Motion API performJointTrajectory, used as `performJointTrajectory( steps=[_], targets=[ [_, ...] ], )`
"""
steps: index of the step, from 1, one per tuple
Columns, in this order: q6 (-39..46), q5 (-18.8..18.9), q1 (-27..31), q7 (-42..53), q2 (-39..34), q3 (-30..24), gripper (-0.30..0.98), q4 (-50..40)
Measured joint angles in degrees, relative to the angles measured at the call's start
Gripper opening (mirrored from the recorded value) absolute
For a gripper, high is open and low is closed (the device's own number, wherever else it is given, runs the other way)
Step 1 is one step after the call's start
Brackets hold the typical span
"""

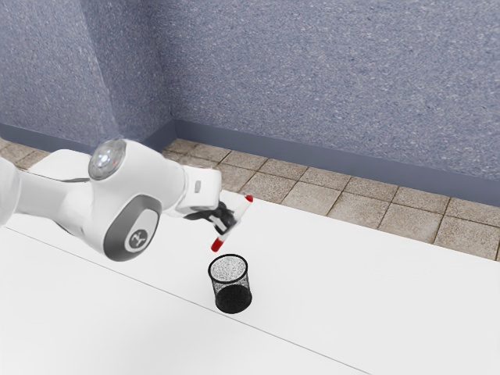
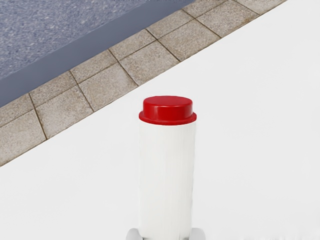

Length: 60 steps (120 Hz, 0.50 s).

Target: Put the marker into the pen holder.

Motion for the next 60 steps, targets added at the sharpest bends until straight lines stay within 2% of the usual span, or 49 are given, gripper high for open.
performJointTrajectory(
  steps=[25, 60],
  targets=[
    [4.6, -3.6, 0.0, -0.3, 0.9, -5.3, -0.04, -1.9],
    [6.1, -5.4, 0.2, -0.4, 2.9, -3.9, -0.03, -1.7]
  ],
)
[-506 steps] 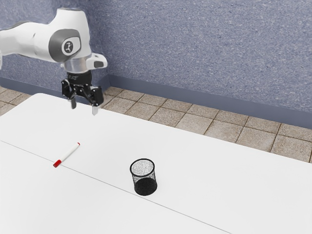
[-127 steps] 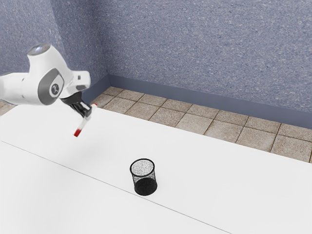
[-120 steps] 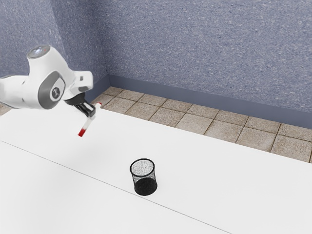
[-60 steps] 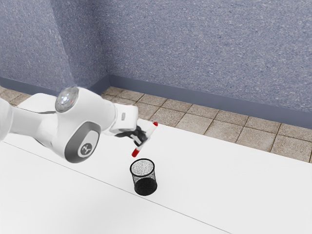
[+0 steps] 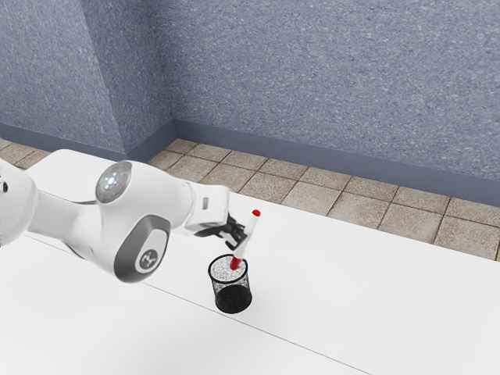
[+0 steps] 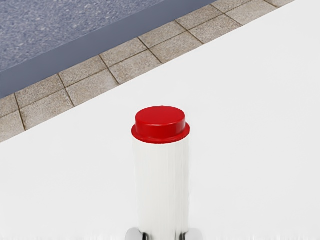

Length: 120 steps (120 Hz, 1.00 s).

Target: Put the marker into the pen holder.

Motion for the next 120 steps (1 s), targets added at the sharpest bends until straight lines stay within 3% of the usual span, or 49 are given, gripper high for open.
performJointTrajectory(
  steps=[34, 58, 76, 89, 103, 110, 120],
  targets=[
    [0.3, -0.1, 0.9, 0.0, 3.2, 1.6, -0.02, 0.0],
    [-4.6, -0.1, -3.3, -0.4, 3.7, 6.3, 0.38, 1.6],
    [-24.4, 0.8, -10.0, -0.9, 4.0, 14.9, 0.54, 18.3],
    [-43.2, 6.0, -14.4, -1.6, 6.5, 21.3, 0.60, 35.2],
    [-62.0, 10.2, -8.3, -4.4, 10.8, 24.7, 0.63, 53.2],
    [-69.6, 11.5, -5.4, -5.6, 10.3, 29.5, 0.65, 56.5],
    [-77.7, 12.6, -3.8, -7.1, 10.4, 31.9, 0.66, 58.8]
  ],
)
